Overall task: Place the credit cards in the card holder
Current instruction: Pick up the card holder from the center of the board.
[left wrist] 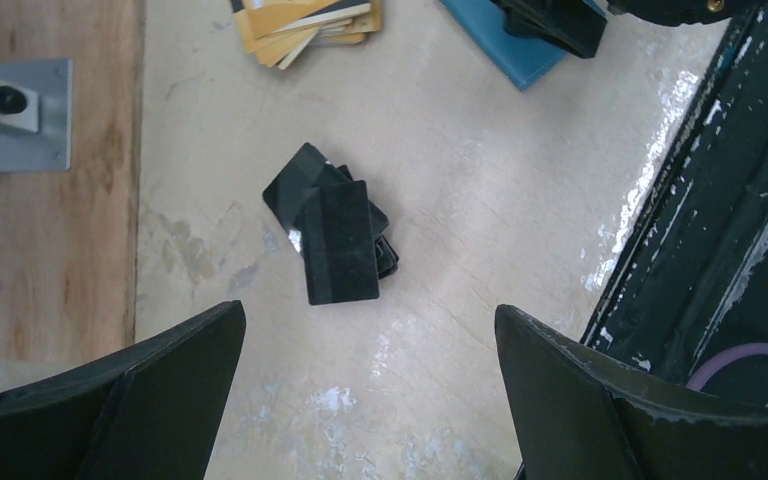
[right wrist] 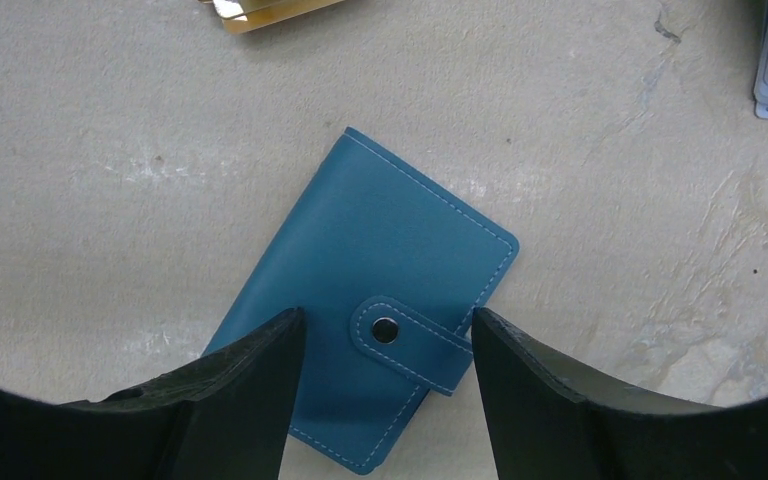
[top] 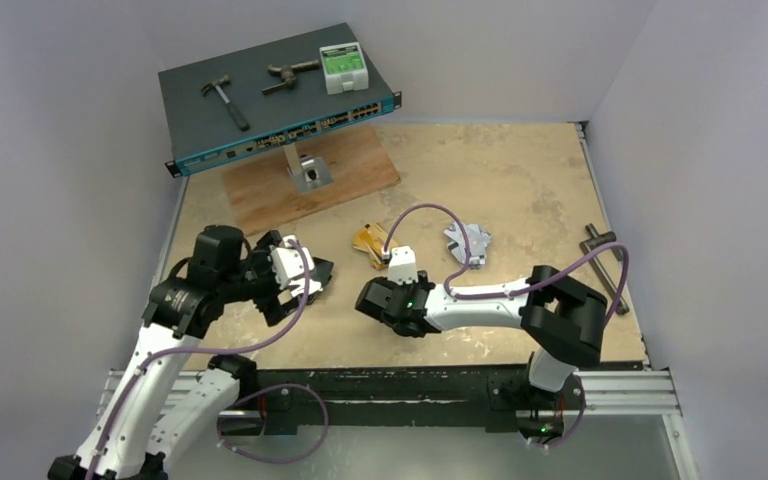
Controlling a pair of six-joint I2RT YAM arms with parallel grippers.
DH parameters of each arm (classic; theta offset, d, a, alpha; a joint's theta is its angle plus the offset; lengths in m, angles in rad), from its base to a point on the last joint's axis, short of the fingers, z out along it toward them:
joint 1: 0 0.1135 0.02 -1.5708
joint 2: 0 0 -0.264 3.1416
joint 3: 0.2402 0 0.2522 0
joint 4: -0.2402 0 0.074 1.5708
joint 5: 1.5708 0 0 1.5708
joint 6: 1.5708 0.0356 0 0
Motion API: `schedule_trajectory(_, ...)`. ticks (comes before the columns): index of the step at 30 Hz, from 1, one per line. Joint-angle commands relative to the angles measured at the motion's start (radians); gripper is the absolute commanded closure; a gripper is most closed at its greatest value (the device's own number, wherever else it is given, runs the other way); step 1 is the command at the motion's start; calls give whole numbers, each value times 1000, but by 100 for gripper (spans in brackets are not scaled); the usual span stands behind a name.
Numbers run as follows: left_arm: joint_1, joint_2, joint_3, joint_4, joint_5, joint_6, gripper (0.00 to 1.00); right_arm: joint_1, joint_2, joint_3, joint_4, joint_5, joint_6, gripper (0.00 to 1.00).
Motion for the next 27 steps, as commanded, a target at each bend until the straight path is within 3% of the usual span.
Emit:
schedule_trajectory(1, -85, 50, 10, 29, -46, 48, 4, 0, 6, -38, 6, -1, 38, 41)
schedule_trajectory(7, -167, 96, 3, 89, -73, 60, 4, 0, -37, -88, -19, -4, 97, 54)
schedule_trajectory(12, -212, 155, 18, 154, -73, -27, 6, 0, -77, -125, -41, -2, 132, 61)
schedule_trajectory(16, -230, 219, 52, 172, -75, -109, 7, 0, -124, -161, -15, -11, 137, 74)
schedule_trajectory(22, -242, 390, 203, 92, -63, -297, 9, 0, -163, -217, 131, -58, 27, 98)
schedule_trajectory(27, -243, 455, 264, 22, -41, -385, 9, 0, -213, -221, 236, -96, -111, 100)
